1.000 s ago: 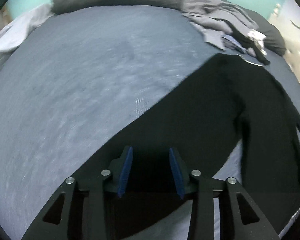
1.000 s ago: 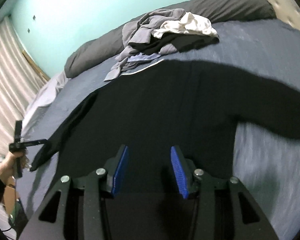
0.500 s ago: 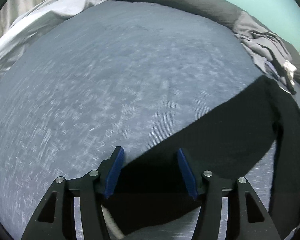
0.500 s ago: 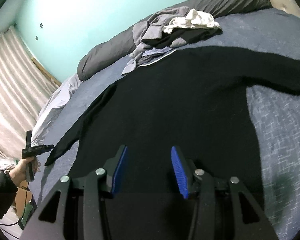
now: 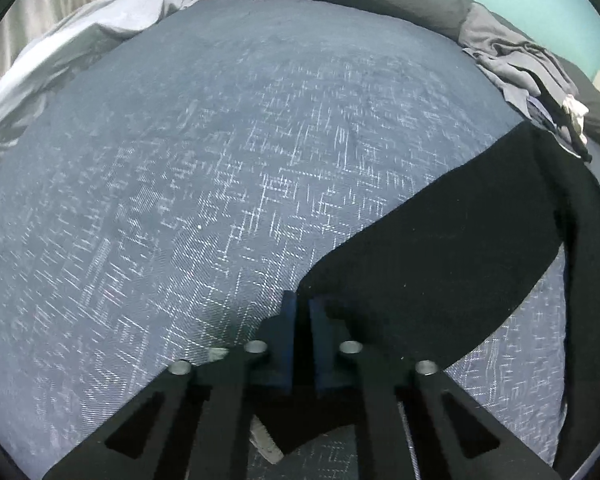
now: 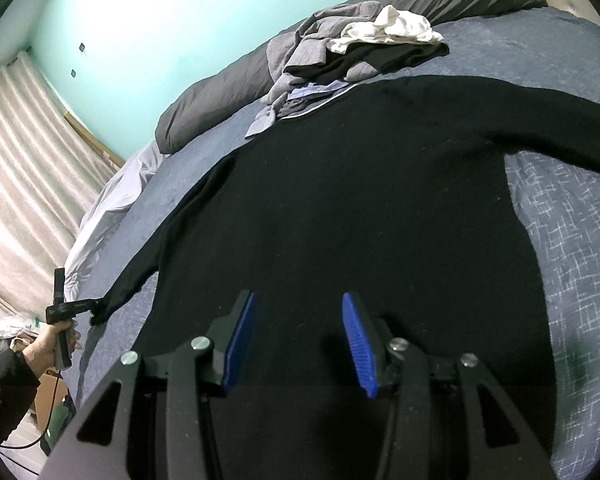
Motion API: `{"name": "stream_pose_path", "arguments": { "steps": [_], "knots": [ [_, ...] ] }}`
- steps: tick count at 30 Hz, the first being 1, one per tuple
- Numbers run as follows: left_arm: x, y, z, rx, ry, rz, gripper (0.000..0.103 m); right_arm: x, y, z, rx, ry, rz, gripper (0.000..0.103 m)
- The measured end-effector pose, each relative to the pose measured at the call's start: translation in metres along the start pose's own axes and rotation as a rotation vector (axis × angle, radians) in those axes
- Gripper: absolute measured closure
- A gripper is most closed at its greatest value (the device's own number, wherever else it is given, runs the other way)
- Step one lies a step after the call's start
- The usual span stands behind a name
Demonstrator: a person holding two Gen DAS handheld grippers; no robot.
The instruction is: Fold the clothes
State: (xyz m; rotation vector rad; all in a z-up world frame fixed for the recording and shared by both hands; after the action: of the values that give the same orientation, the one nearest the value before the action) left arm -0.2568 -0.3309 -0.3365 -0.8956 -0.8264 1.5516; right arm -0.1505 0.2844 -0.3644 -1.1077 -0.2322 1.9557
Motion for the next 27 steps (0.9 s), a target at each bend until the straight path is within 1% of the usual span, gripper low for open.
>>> {"name": "stream_pose_path", "arguments": {
  "steps": [2,5,7,10,14,17,20,21,23,25,27],
  "knots": [
    [-0.006,-0.009,0.011,0.031,-0.004,0.013,0.098,0.0,-0.001,0.0,0.003,0.002,0.003,0.057],
    [-0.023,-0.025,0.034,0.075,-0.046,0.038,0.099,0.0,-0.002,0.001,0.007,0.003,0.006,0.057],
    [-0.032,-0.03,0.047,0.087,-0.069,0.044,0.099,0.0,-0.003,0.001,0.01,0.005,0.008,0.057],
    [-0.037,-0.027,0.068,0.083,-0.051,0.078,0.099,0.001,-0.003,0.001,0.009,0.006,0.008,0.057],
    [-0.035,-0.007,0.091,0.055,-0.053,0.109,0.099,0.002,-0.002,0.0,0.004,0.008,0.004,0.057],
    [-0.034,0.009,0.092,0.016,-0.068,0.114,0.099,0.002,-0.003,0.0,0.005,0.008,0.0,0.057],
    [-0.035,0.028,0.082,-0.031,-0.119,0.086,0.098,0.003,-0.003,0.0,0.006,0.016,0.001,0.057],
    [-0.036,0.032,0.079,-0.04,-0.132,0.078,0.096,0.004,-0.002,0.001,0.006,0.019,0.001,0.057],
    [-0.039,0.034,0.072,-0.043,-0.151,0.073,0.095,0.004,-0.002,0.0,0.005,0.019,0.003,0.057],
    [-0.046,0.03,0.068,-0.028,-0.168,0.077,0.091,0.004,-0.001,-0.001,0.002,0.016,0.006,0.057],
    [-0.054,0.026,0.062,-0.026,-0.19,0.081,0.089,0.003,-0.001,-0.001,0.003,0.014,0.007,0.057]
  ]
}}
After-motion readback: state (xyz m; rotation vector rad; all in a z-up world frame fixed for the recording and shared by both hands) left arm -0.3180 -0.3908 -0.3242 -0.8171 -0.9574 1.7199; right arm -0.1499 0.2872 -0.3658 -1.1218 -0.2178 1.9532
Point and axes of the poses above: each gripper's, at about its wrist camera, not at the fingertips, and y roughly the way its jaws point, x to its right, z to its top, the point moved 7 cm from there along y, roughly the way its jaws point, and after that the axes turned 9 degrees about z, right-handed, at the moved point
